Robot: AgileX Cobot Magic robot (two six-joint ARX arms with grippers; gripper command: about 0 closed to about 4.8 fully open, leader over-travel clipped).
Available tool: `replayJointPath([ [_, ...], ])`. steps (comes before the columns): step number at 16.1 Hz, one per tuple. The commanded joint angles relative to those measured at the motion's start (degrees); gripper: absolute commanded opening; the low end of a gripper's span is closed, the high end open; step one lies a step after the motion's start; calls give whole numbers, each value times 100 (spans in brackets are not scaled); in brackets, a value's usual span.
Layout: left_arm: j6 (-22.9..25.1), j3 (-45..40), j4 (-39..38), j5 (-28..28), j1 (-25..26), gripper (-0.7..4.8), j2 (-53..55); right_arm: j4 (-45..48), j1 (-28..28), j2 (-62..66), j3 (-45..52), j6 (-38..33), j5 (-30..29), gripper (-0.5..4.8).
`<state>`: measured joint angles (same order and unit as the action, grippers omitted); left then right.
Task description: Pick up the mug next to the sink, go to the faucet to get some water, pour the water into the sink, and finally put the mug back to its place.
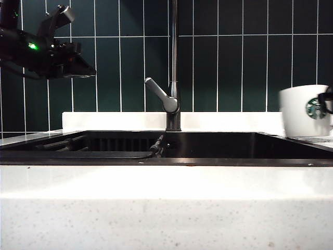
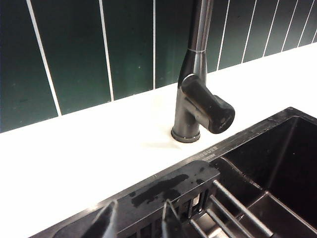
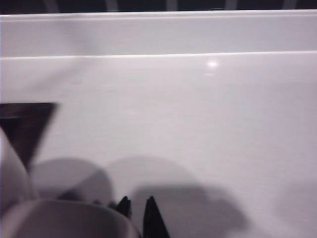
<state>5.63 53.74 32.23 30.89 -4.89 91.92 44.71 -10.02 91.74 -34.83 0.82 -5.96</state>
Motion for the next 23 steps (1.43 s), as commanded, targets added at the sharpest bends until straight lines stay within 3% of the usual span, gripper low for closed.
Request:
replayJointPath([
  [1,17,22,24,44,-7,116,-17,420,28,-35,-42,-57,-184,17],
  [7,15,24,22,48,-9,115,11,1034,50,-42,-48,-219,-354,10],
  [9,0,39,68,348,-9,115,94,1150,173,-42,-168,-409,-592,11],
  [12,-4,173,170,739,-15,115,317,400,535,-59,-763,-544,-822,12],
  [15,-52,774,122,1082,-17,116,752,-1237,1080,-63,-1945,-533,-944,12],
  [17,-197,1211,109,1353,-48,116,1038,-1853,1335,-59,-2498,-531,-944,12],
  [23,-310,2702,-203,1961,-90,131,2120,-2758,1950,-57,-3488,-518,-986,12],
])
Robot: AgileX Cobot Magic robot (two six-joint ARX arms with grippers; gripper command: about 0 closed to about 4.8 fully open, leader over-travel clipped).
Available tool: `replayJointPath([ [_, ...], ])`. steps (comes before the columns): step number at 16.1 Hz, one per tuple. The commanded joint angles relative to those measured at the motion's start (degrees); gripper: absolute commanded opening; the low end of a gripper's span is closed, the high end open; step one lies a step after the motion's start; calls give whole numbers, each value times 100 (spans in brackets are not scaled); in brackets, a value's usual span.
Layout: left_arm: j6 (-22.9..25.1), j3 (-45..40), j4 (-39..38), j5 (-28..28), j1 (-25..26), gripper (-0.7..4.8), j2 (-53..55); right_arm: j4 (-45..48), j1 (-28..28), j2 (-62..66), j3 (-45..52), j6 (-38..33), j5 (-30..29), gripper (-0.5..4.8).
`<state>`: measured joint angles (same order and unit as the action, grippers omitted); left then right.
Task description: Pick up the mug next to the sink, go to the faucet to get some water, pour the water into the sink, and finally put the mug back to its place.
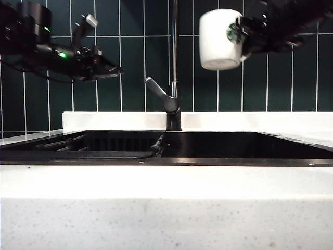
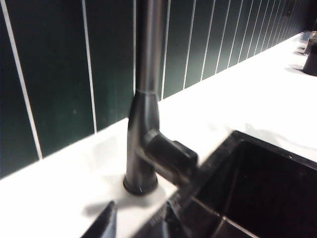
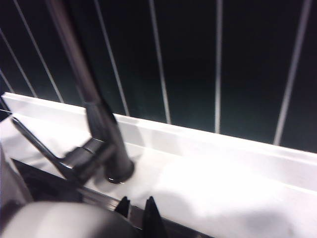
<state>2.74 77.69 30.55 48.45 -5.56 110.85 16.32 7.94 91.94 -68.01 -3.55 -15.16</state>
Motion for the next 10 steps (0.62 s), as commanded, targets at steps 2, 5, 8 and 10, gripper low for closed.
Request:
replayJointPath([
  [2,-20,848,-245,481,-59,132,673,-26,354,-70,-225,-72,-57,12],
  [5,-15,1325,-302,629,-122,157,1075,-24,540,-70,-227,-74,-4,12],
  [8,-22,1976,-302,734,-227,157,1495,22,741,-52,-225,-76,114,11],
  [10,-42,2341,-308,841,-361,157,1716,116,778,-46,-227,-79,153,11],
])
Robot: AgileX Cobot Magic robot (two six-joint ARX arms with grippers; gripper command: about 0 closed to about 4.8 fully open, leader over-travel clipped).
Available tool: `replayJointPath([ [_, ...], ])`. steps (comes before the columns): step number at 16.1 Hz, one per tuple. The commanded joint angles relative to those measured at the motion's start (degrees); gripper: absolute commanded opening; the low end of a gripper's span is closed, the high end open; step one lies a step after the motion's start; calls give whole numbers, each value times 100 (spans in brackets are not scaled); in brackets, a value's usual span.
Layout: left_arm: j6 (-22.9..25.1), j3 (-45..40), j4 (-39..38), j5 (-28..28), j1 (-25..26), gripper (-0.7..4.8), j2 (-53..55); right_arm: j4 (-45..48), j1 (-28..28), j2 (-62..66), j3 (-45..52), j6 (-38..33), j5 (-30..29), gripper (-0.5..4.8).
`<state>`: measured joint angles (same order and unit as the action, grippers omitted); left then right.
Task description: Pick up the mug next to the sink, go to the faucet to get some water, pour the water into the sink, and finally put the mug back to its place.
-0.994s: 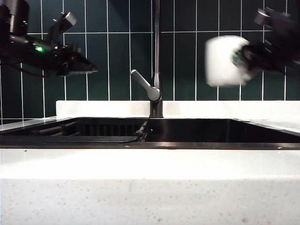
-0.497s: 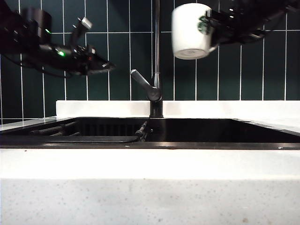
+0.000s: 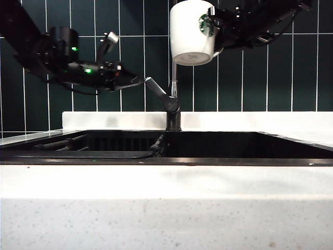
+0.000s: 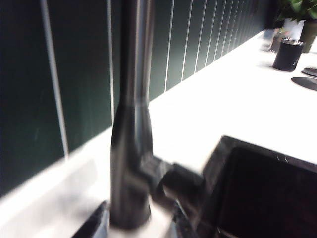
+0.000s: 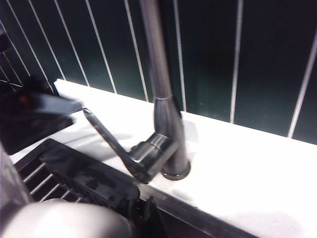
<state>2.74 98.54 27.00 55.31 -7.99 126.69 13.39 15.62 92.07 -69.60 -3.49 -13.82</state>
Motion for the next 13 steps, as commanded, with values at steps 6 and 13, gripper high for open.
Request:
replayJointPath([
  [6,-4,339,48,286,-374,157,195,1019,46,-59,-70,-448,-151,11],
  [13,-11,339,24,243,-372,156,197,743,293,553,-890,-424,-136,8],
])
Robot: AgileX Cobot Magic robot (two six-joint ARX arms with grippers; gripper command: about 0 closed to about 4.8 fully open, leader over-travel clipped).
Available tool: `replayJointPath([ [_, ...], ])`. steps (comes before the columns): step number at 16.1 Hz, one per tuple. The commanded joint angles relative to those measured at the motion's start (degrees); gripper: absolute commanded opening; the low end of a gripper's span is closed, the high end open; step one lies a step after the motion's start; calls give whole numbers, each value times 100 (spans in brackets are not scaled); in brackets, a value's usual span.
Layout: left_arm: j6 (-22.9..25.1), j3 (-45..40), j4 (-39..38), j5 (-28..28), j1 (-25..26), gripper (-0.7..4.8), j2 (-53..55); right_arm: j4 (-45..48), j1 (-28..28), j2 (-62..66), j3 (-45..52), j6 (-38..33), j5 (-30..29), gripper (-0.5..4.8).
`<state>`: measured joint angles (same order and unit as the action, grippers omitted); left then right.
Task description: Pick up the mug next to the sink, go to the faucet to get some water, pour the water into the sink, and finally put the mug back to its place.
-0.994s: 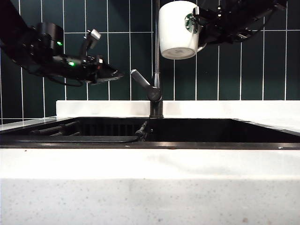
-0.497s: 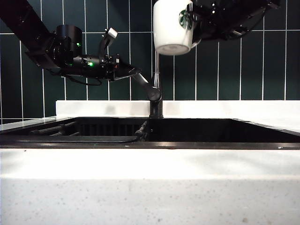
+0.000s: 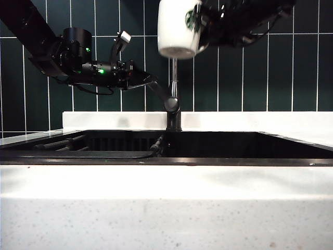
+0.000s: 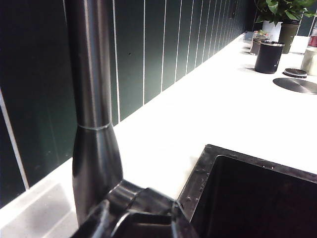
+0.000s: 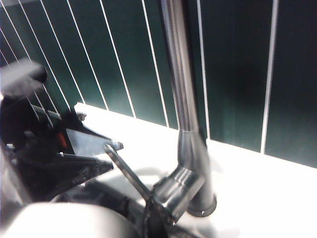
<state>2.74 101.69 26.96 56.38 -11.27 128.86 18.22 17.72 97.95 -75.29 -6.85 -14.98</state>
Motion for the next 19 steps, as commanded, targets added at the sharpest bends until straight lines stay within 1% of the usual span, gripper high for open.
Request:
replayJointPath([
  [1,11,24,26,140,-44,156,-20,262,83,-15,-385,-87,-22,8],
  [3,7,24,-4,160,-46,155,-17,256,83,0,-424,-85,-26,8],
  [7,-20,24,-435,820,-46,152,-17,42,83,0,-424,-39,-79,8],
  [8,26,24,-612,835,-48,152,-17,22,83,0,-424,-22,-92,8],
  [9,28,24,-625,835,-48,152,-17,13,83,0,-424,-13,-127,8],
  [12,59,24,-619,743,-48,152,-17,-101,83,0,-417,55,-170,8],
  [13,173,24,-616,623,-48,152,-17,-177,83,0,-417,120,-173,8],
  [16,310,24,-614,280,-48,152,-17,-271,83,0,-417,131,-201,8],
  [18,330,24,-592,7,-48,152,-17,-354,83,0,-417,264,-214,8],
  [19,354,24,-590,-37,-48,152,-17,-385,83,0,-417,264,-214,8],
])
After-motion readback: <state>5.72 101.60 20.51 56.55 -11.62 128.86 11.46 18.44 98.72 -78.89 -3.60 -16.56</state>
